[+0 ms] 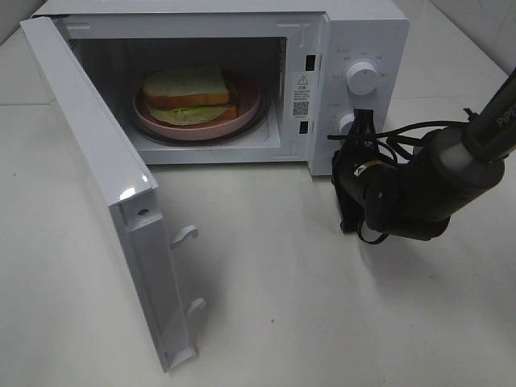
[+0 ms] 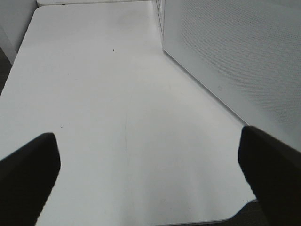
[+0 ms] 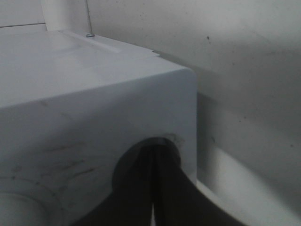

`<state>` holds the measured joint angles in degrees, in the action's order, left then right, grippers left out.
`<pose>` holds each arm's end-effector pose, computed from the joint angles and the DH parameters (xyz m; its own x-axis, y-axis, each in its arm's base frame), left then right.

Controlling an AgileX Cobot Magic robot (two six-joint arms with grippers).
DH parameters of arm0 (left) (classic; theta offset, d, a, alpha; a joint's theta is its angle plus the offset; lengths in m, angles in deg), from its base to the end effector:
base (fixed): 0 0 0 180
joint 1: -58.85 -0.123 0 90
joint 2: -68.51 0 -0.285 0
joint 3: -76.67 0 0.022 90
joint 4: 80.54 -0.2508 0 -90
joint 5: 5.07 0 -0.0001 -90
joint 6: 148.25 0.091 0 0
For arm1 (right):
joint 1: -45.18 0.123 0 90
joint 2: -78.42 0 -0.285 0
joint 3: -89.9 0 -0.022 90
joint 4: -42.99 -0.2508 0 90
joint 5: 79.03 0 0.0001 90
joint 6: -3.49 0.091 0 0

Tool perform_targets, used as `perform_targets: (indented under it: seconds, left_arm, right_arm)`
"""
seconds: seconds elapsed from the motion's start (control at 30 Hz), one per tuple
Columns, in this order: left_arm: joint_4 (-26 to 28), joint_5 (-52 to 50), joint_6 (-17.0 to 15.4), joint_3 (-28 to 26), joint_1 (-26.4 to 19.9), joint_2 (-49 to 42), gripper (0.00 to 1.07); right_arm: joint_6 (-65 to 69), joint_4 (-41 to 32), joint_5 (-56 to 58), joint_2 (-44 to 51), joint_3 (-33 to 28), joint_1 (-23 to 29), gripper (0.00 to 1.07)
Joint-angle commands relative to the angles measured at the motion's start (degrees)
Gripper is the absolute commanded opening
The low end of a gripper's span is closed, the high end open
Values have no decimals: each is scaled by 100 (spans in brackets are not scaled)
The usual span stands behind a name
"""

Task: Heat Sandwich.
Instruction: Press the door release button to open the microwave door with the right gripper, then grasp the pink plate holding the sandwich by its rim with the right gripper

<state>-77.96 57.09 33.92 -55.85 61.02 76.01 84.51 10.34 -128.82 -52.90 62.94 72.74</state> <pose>-0.0090 -0.0033 0.2806 -0.4542 0.0340 -0.8903 0.0809 0.9967 -0.0032 0.3520 0.1415 0.0792 -0.0018 0.9985 0.0551 0.3624 -0.0507 0.9306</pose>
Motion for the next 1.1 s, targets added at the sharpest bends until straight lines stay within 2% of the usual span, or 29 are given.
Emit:
perform_targets:
  seconds: [0.03, 0.4, 0.8, 1.1]
  left_arm:
    - [11, -74, -11, 11, -29, -69, 98]
    - [11, -74, -11, 11, -29, -69, 98]
    - [11, -74, -17, 11, -29, -69, 98]
    - [11, -74, -11, 11, -29, -69, 98]
  right_arm:
    - [-17, 573, -751, 97, 292, -138, 0]
    - [-40, 980, 195, 682, -367, -138, 0]
    - [-264, 1261, 481, 1375, -1157, -138, 0]
    - [-796, 1753, 1696, 2275, -1748, -138, 0]
